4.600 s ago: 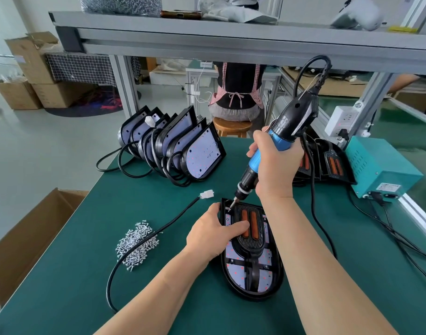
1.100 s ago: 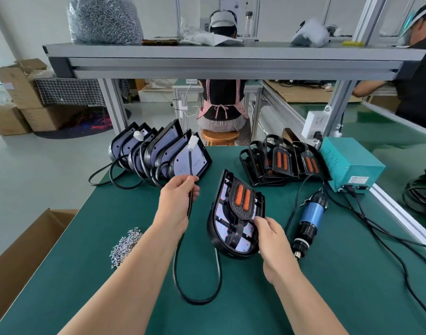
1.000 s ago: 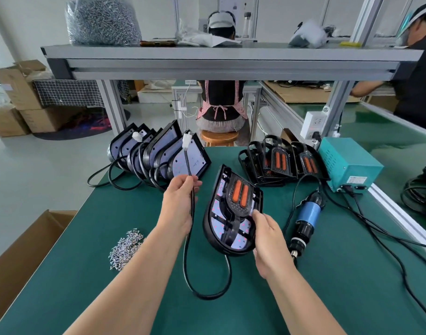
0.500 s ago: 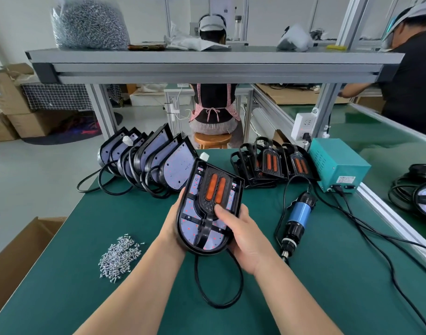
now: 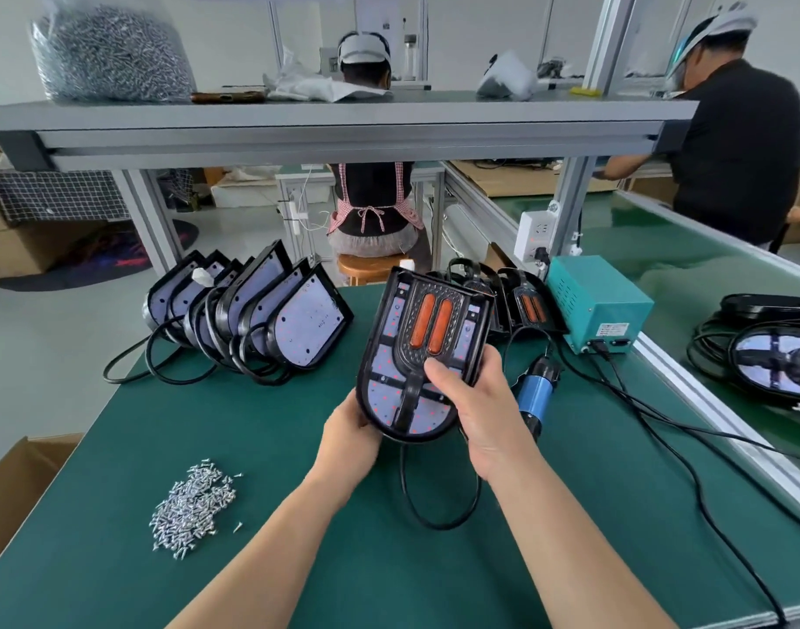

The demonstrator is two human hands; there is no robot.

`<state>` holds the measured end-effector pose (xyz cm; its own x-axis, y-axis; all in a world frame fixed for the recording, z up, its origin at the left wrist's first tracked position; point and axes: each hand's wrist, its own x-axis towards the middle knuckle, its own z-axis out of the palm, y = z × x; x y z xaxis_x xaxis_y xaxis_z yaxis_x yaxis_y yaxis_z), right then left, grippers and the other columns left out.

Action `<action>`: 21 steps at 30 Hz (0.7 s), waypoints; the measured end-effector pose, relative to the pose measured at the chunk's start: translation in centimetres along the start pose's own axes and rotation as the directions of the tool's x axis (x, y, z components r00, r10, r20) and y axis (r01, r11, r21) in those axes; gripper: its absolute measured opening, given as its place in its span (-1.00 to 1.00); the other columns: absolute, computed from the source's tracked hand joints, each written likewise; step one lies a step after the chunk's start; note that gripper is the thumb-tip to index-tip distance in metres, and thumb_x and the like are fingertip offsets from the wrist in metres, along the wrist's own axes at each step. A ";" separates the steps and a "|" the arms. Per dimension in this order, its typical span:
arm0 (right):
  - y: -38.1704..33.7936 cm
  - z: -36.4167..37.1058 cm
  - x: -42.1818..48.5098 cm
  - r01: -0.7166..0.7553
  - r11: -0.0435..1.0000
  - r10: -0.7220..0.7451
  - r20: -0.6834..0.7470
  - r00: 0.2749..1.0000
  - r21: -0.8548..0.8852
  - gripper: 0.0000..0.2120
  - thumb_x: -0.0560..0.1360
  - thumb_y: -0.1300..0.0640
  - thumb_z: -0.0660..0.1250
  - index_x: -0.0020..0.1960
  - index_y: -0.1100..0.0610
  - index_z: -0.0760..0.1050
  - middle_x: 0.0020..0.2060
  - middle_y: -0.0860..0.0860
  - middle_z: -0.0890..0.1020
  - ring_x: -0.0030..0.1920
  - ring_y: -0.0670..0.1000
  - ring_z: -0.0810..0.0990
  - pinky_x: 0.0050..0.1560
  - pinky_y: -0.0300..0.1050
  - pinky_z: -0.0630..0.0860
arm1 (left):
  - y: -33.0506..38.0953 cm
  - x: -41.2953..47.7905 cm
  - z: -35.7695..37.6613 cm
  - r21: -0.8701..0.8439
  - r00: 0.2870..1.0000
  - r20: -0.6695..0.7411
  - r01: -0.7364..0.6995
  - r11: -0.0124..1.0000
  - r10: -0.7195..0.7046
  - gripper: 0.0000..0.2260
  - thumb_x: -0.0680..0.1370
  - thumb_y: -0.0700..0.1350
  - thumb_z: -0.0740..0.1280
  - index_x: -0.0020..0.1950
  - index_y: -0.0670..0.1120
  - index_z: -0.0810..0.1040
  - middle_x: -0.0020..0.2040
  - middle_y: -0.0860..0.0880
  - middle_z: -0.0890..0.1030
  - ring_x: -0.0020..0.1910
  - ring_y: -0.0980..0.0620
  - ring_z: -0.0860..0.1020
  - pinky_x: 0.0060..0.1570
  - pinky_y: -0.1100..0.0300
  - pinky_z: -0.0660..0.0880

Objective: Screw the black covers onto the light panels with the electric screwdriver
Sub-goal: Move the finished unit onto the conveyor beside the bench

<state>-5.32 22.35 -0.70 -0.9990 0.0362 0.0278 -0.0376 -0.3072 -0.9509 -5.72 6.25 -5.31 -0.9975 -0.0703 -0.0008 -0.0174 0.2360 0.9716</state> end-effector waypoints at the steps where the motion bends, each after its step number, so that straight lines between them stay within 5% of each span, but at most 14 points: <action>1: -0.4 -0.6 0.3 0.017 1.000 -0.017 -0.021 1.000 0.005 -0.63 0.53 0.25 0.48 0.25 0.05 0.44 0.03 -0.08 0.73 0.05 -0.10 0.70 -0.07 -0.32 0.59 | -0.4 -0.2 0.3 0.121 0.999 0.010 -0.042 0.992 0.041 -0.76 0.56 -0.20 0.34 0.06 0.16 0.58 -0.07 0.24 0.68 -0.01 0.29 0.60 -0.03 0.33 0.46; 5: -2.2 -3.7 0.9 0.086 0.996 -0.087 -0.127 0.988 -0.018 -0.55 0.48 0.18 0.53 0.29 0.04 0.45 0.11 -0.04 0.72 0.14 -0.02 0.69 0.17 -0.09 0.57 | -1.2 -0.4 0.7 0.410 0.984 -0.015 -0.157 0.899 0.178 -0.88 0.53 -0.17 0.39 -0.05 0.06 0.56 -0.14 0.18 0.63 -0.11 0.27 0.55 -0.16 0.51 0.35; 14: -6.2 -12.9 1.0 0.179 0.980 -0.200 -0.415 0.888 -0.090 -0.51 0.36 0.04 0.55 0.23 0.03 0.46 0.09 -0.07 0.72 0.12 0.00 0.69 0.28 0.09 0.54 | -1.4 -0.8 0.6 0.414 0.976 -0.031 -0.184 0.892 0.216 -0.83 0.54 -0.24 0.39 -0.06 0.05 0.57 -0.09 0.19 0.63 -0.11 0.17 0.56 -0.12 0.33 0.41; 17: -7.0 -16.6 1.1 0.205 0.974 -0.226 -0.516 0.826 -0.098 -0.59 0.50 0.15 0.52 0.25 0.06 0.42 0.10 -0.04 0.69 0.09 -0.03 0.70 0.27 0.08 0.54 | -1.4 -0.9 0.5 0.399 0.976 -0.030 -0.184 0.898 0.214 -0.80 0.53 -0.26 0.39 -0.07 0.07 0.57 -0.09 0.18 0.64 -0.09 0.15 0.58 -0.10 0.20 0.44; 21: -8.1 -20.8 1.0 0.268 0.960 -0.249 -0.674 0.696 -0.078 -0.60 0.55 0.21 0.46 0.30 0.09 0.38 0.11 -0.06 0.65 0.20 0.02 0.64 0.30 0.02 0.54 | -1.5 -0.9 0.5 0.395 0.974 -0.028 -0.197 0.897 0.226 -0.77 0.53 -0.27 0.40 -0.08 0.09 0.57 -0.08 0.20 0.64 -0.04 0.21 0.57 -0.08 0.27 0.44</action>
<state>-5.44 44.65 0.65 -0.6684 0.7423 0.0485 -0.3016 -0.2108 -0.9298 -4.84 6.48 -6.86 -0.9734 -0.0424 0.2253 0.1537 0.6086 0.7785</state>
